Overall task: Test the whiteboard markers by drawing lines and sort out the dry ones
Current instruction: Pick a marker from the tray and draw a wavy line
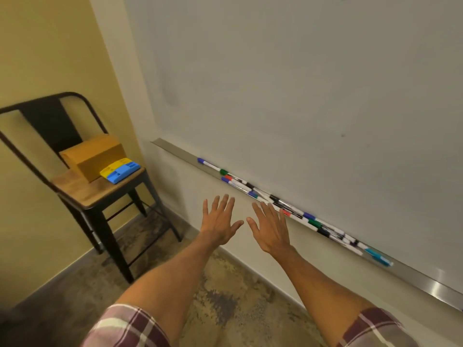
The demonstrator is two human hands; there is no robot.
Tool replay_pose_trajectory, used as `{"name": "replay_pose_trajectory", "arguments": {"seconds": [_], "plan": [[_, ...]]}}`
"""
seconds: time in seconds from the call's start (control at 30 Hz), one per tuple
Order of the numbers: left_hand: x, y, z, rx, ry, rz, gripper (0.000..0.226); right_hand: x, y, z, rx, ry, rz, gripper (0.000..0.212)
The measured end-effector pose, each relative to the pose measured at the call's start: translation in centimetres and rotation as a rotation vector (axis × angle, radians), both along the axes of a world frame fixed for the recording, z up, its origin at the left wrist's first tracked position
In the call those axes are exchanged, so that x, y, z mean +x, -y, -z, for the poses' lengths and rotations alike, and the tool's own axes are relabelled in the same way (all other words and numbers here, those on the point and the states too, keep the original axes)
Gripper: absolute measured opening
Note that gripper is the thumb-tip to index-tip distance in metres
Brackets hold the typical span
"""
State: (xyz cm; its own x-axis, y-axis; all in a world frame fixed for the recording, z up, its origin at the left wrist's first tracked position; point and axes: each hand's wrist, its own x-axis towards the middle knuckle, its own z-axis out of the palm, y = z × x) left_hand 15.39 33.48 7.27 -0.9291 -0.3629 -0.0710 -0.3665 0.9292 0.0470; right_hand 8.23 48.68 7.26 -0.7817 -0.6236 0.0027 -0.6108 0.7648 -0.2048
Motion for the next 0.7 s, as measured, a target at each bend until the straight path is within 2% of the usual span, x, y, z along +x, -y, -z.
{"name": "replay_pose_trajectory", "arguments": {"seconds": [0.3,0.43,0.7], "plan": [[-1.0,9.5,1.4,0.007,0.027,-0.091,0.079,-2.4,10.1,1.0,0.027,0.006,-0.087,0.061],[-3.8,13.7,1.6,0.025,0.029,-0.106,0.078,-5.0,14.5,1.9,0.03,-0.01,-0.098,0.075],[-9.9,20.7,3.3,0.062,0.035,-0.111,0.077,-10.7,21.9,3.6,-0.002,0.031,-0.128,0.058]]}}
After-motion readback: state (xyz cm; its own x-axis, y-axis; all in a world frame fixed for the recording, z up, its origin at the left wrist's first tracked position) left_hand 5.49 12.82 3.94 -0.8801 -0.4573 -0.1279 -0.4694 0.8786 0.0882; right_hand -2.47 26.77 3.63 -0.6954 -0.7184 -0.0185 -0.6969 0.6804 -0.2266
